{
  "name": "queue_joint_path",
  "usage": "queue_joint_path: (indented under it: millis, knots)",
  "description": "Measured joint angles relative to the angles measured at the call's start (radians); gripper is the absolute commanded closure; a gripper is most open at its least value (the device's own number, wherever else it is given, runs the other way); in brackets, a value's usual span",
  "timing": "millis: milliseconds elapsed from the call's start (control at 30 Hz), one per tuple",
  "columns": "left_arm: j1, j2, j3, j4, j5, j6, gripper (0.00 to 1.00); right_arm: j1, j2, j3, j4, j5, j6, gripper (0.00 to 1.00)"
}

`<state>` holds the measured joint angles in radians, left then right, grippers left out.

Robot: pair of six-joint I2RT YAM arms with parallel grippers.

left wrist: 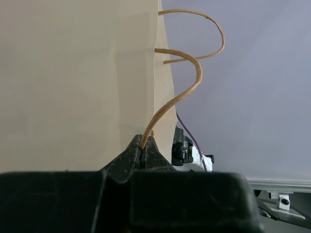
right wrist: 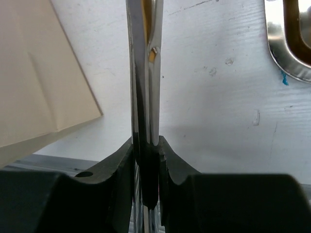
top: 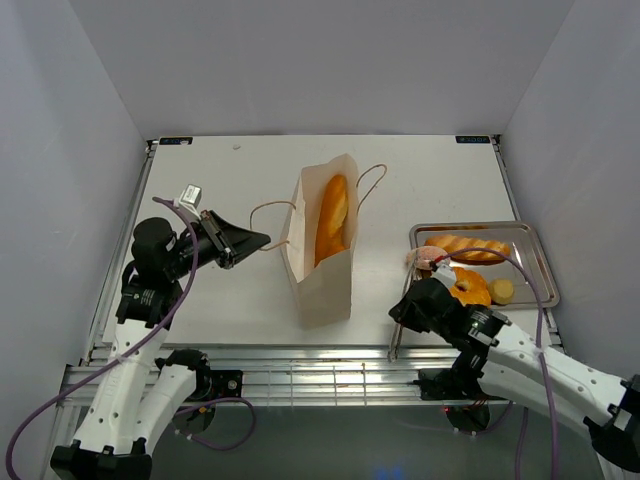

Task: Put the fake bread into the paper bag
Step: Pick up the clamp at the center of the board, then place the clamp at the center of the board.

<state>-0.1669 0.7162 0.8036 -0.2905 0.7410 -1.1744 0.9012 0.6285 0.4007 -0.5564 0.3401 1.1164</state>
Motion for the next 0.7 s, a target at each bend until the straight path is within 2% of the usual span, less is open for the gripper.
queue_joint_path:
  millis: [133,267,700]
  knots:
    - [0.000,-0.019,-0.027,0.011,0.000,-0.003,1.00,-0.001,0.253,0.047,0.083,0.003,-0.124,0.72]
    - [0.000,-0.033,-0.045,0.011,0.000,-0.005,1.00,0.000,0.395,0.049,0.178,0.053,-0.239,0.70]
    - [0.000,-0.065,-0.058,0.014,-0.013,-0.005,1.00,0.019,0.534,0.004,0.475,0.203,-0.407,0.54]
